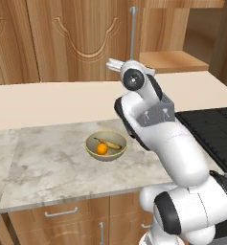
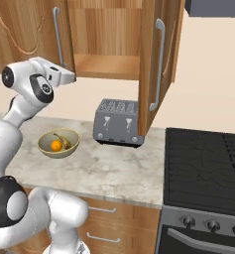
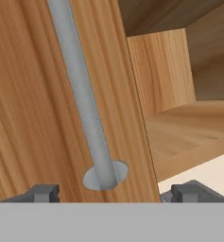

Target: Open the cabinet. Pick the orange and banana from the cabinet and place them into the bowl. Then close the cabinet.

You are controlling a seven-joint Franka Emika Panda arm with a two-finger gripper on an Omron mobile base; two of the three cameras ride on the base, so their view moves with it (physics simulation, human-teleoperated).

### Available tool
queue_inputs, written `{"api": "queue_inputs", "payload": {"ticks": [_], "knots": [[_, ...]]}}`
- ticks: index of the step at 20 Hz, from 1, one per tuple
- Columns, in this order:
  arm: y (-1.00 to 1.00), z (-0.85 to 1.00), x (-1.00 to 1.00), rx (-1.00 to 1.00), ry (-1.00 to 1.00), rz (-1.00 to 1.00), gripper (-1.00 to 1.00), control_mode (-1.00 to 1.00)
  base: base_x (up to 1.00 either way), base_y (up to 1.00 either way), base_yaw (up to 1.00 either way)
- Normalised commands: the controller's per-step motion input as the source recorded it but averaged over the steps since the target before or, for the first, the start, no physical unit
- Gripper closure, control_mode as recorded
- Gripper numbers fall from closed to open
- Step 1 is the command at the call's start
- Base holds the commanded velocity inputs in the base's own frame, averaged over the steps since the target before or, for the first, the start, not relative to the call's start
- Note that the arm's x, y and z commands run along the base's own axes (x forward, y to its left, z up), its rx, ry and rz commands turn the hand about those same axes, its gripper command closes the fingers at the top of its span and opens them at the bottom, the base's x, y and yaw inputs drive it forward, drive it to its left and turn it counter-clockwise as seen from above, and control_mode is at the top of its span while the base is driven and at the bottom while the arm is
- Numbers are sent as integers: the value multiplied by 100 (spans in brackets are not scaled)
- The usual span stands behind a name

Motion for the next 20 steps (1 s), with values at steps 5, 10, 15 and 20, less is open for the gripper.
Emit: {"api": "queue_inputs", "payload": {"ticks": [5,10,15,20], "knots": [[7,-20,0,0,4,0,-100,-100,0,0,0],[-4,-60,100,-1,7,0,-100,-100,0,0,0],[1,11,-2,9,15,-10,-100,-100,0,0,0],[-27,24,-100,26,19,-16,-100,-100,0,0,0]]}}
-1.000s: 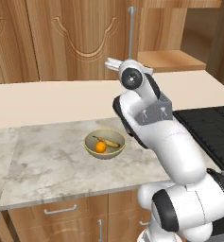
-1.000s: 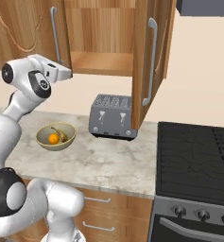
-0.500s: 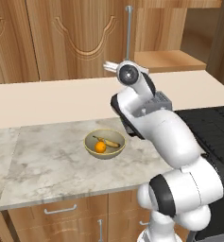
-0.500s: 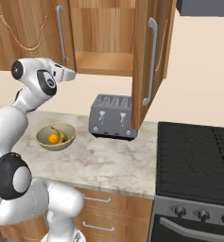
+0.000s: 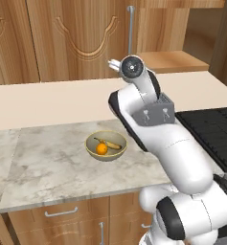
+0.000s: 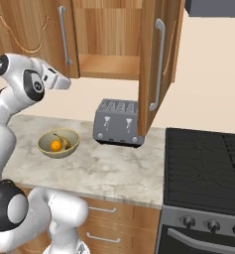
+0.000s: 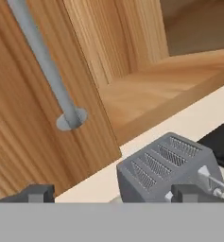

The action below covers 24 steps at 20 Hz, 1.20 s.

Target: Open the cabinet. Pick the orange and banana from the cabinet and place them into the bowl. Then close the cabinet.

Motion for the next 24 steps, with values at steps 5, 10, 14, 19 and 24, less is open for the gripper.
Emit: {"api": "queue_inputs", "payload": {"ticks": [5,10,14,19,24], "knots": [[-70,4,-100,15,19,-13,-100,-100,0,0,0],[-68,-55,-99,-14,13,-1,-100,-100,0,0,0],[-66,-16,-100,-19,7,0,-100,-100,0,0,0],[-80,-3,-100,-14,1,0,-100,-100,0,0,0],[-91,0,-100,-12,1,0,-100,-100,0,0,0]]}}
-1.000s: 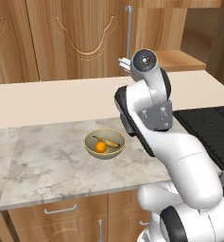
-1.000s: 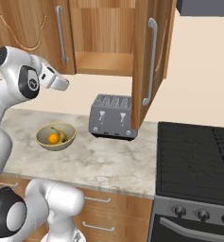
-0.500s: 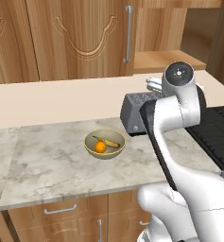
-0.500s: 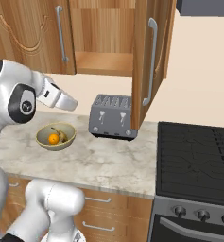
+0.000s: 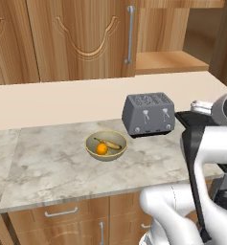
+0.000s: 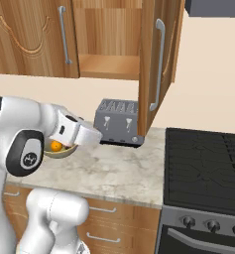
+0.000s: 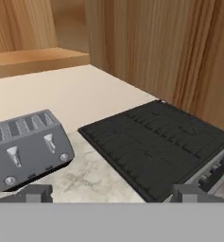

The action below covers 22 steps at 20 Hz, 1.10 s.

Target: Open the cabinet. Pick the orange and banana from the cabinet and place them into the bowl. Then close the cabinet.

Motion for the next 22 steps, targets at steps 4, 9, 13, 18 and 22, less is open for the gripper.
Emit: {"api": "queue_inputs", "payload": {"ticks": [4,9,13,18,22], "knots": [[-100,0,-100,-11,3,0,-100,-100,0,0,0],[-99,14,-99,-10,7,0,-100,-100,0,0,0],[-59,28,-48,-8,4,29,-100,-100,0,0,0],[-26,1,0,0,0,65,-100,-100,0,0,0],[-4,0,0,16,0,56,-100,-100,0,0,0]]}}
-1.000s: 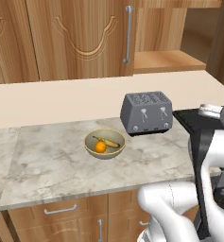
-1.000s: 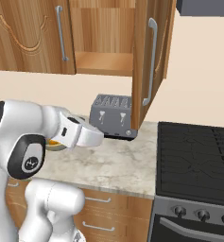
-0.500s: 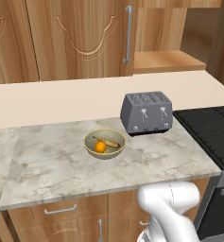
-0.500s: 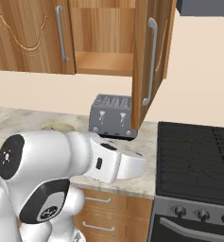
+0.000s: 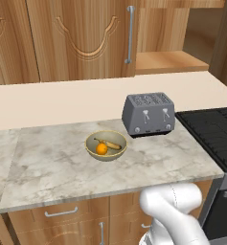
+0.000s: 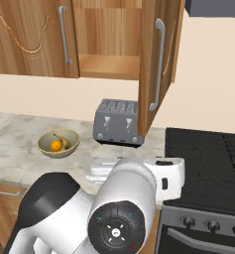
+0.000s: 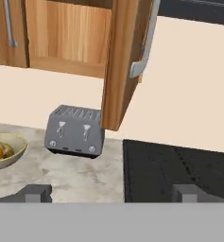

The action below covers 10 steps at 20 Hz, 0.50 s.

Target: Open the cabinet. Pick the orange and banana from the cabinet and place them into the bowl. Then close the cabinet.

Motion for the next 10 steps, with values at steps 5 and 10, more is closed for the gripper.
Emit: {"api": "queue_inputs", "payload": {"ticks": [5,10], "knots": [[-1,26,27,27,0,33,-100,-100,0,0,0],[1,49,36,21,-1,28,-100,-100,0,0,0]]}}
